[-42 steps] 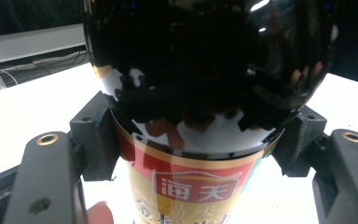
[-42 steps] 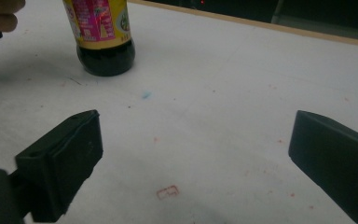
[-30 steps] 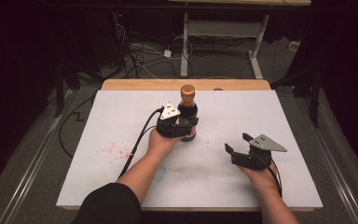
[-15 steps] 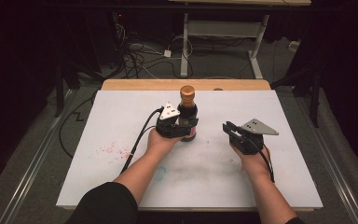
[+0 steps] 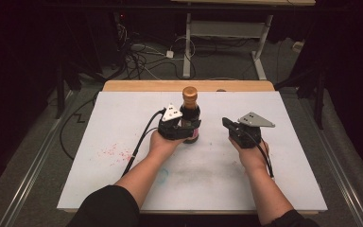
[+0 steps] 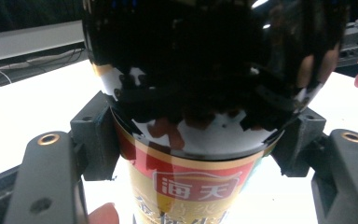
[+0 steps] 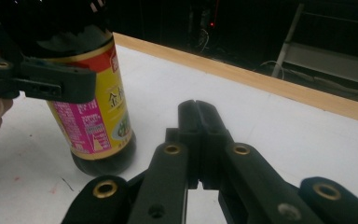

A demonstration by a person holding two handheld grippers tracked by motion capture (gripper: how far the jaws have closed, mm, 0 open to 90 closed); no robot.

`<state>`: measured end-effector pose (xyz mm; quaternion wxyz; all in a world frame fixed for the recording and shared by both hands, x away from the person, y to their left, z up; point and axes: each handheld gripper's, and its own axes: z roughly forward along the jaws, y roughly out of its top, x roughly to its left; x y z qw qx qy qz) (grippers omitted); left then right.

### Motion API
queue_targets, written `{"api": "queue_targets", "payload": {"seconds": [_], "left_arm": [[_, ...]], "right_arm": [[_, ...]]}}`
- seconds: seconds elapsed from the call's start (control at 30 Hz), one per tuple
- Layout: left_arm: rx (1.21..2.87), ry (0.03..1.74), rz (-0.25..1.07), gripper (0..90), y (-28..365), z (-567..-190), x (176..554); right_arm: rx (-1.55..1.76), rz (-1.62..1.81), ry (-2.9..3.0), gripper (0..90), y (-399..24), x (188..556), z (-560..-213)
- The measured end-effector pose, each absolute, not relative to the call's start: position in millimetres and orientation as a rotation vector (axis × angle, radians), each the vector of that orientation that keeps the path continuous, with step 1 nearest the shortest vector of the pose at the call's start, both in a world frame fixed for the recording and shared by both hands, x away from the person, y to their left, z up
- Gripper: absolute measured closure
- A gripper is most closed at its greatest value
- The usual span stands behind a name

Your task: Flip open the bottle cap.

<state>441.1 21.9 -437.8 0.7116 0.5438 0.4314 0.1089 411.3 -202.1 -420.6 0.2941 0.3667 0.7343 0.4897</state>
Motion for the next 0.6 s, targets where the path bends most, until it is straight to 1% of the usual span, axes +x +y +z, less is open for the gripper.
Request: {"api": "queue_targets", "payload": {"seconds": [0.6], "left_arm": [[1.206,0.936,0.228,28.2,23,-439,442]], "right_arm": [[0.886,1.366,1.984,90.0,-170,415,-394]]}}
